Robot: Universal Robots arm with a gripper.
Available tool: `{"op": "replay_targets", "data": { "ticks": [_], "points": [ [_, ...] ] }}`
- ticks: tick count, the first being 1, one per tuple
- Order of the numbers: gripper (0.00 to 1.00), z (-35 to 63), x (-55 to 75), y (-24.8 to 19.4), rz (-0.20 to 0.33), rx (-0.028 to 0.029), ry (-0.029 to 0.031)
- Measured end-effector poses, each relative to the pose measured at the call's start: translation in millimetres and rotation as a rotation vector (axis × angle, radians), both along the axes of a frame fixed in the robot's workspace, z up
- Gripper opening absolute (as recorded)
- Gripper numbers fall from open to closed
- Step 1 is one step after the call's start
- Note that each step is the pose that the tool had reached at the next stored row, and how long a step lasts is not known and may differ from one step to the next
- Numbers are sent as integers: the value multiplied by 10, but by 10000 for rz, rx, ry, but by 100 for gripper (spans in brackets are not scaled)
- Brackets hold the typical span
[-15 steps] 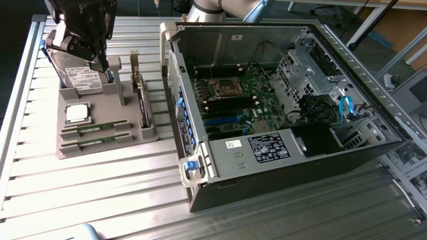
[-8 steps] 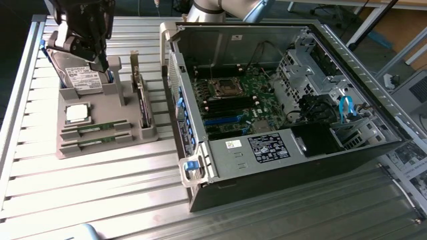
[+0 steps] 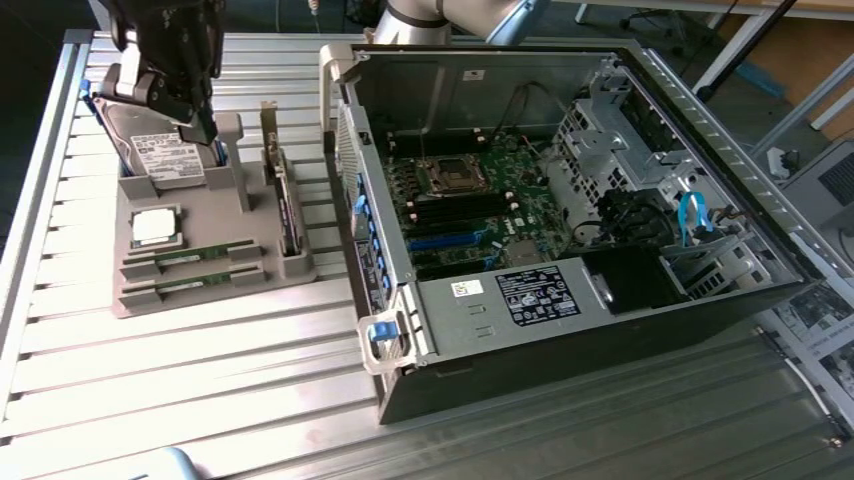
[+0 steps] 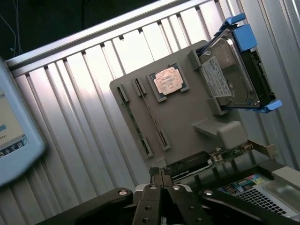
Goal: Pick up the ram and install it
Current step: 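Pick up the ram and move it above insertion slot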
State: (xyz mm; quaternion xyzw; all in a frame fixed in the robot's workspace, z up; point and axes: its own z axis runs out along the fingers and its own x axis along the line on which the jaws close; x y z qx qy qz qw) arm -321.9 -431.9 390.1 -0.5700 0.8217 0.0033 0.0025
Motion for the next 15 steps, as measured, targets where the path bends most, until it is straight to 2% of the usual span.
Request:
{"op": "replay_targets", "data": {
  "ticks": [15],
  "points": [
    [11, -1, 0, 0, 1034, -42, -1]
  ]
}}
